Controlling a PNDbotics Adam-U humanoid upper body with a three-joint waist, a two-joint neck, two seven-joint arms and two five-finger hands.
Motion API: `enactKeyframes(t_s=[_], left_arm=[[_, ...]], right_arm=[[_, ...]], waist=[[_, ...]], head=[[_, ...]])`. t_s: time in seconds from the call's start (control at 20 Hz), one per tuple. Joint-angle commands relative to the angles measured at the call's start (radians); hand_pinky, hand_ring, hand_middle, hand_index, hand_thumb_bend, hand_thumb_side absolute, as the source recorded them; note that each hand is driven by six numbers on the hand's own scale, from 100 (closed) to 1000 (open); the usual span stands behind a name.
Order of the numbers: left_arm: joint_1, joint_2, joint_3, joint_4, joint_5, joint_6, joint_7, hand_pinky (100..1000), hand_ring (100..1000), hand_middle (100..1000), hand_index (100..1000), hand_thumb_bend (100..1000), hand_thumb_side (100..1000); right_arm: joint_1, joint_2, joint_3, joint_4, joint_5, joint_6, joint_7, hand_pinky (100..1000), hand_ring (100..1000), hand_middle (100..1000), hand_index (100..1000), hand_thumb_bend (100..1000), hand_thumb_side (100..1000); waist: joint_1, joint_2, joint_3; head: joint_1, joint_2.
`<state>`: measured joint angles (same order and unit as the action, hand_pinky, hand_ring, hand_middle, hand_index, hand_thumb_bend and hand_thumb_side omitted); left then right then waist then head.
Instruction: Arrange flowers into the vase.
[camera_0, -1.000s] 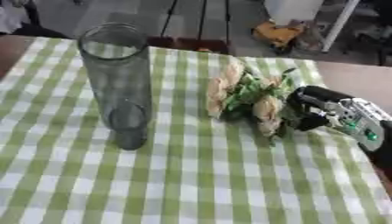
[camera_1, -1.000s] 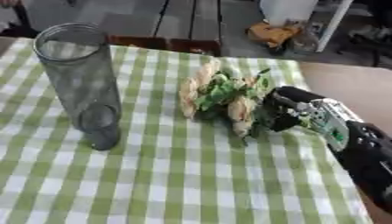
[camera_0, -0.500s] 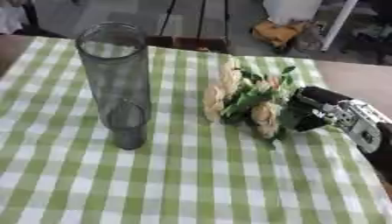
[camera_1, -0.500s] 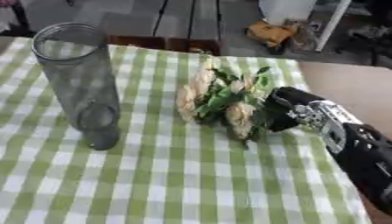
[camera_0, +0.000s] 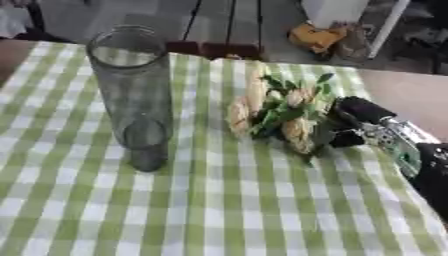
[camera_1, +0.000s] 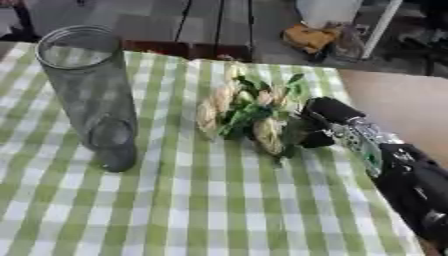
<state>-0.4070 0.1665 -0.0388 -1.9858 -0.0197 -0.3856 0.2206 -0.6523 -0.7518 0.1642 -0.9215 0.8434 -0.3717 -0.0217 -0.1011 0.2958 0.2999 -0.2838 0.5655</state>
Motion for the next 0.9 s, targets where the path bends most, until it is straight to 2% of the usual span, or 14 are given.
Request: enactKeyframes(t_s=[0.05, 0.35, 0.65, 0.7, 0.75, 0.9], left_arm=[[-0.015, 0.004, 0.0, -0.014, 0.002, 0.001, -0.005, 591, 883, 920, 919, 100, 874], [-0.014, 0.003, 0.0, -0.014, 0.001, 0.005, -0.008, 588, 881, 918, 917, 100, 869], [-0.012, 0.003, 0.0, -0.014, 0.0, 0.009, -0.013, 588, 881, 915, 914, 100, 863], [-0.012, 0.004, 0.001, -0.014, 0.0, 0.009, -0.013, 589, 881, 915, 914, 100, 863], [-0.012, 0.004, 0.001, -0.014, 0.0, 0.009, -0.013, 588, 881, 915, 914, 100, 863], [-0.012, 0.004, 0.0, -0.014, 0.0, 0.01, -0.014, 589, 881, 915, 914, 100, 861]], right_arm=[[-0.016, -0.027, -0.005, 0.001, 0.004, -0.009, -0.016, 100, 100, 100, 100, 155, 589], [-0.008, -0.036, -0.013, -0.005, -0.056, -0.027, 0.007, 100, 100, 100, 100, 226, 558], [0.001, -0.052, -0.023, -0.037, -0.154, -0.051, 0.033, 100, 100, 100, 100, 209, 572], [0.002, -0.055, -0.025, -0.042, -0.174, -0.053, 0.041, 100, 100, 100, 100, 191, 600], [0.002, -0.058, -0.027, -0.048, -0.192, -0.054, 0.046, 100, 100, 100, 100, 217, 587], [0.001, -0.066, -0.033, -0.067, -0.218, -0.053, 0.045, 100, 100, 100, 100, 204, 611]], waist=[[0.001, -0.016, 0.0], [0.0, -0.017, -0.001], [0.002, -0.019, -0.004], [0.003, -0.019, -0.004], [0.003, -0.02, -0.005], [0.004, -0.021, -0.005]], head=[[-0.002, -0.007], [0.0, -0.008], [-0.001, -0.008], [-0.001, -0.008], [0.0, -0.009], [-0.001, -0.009]])
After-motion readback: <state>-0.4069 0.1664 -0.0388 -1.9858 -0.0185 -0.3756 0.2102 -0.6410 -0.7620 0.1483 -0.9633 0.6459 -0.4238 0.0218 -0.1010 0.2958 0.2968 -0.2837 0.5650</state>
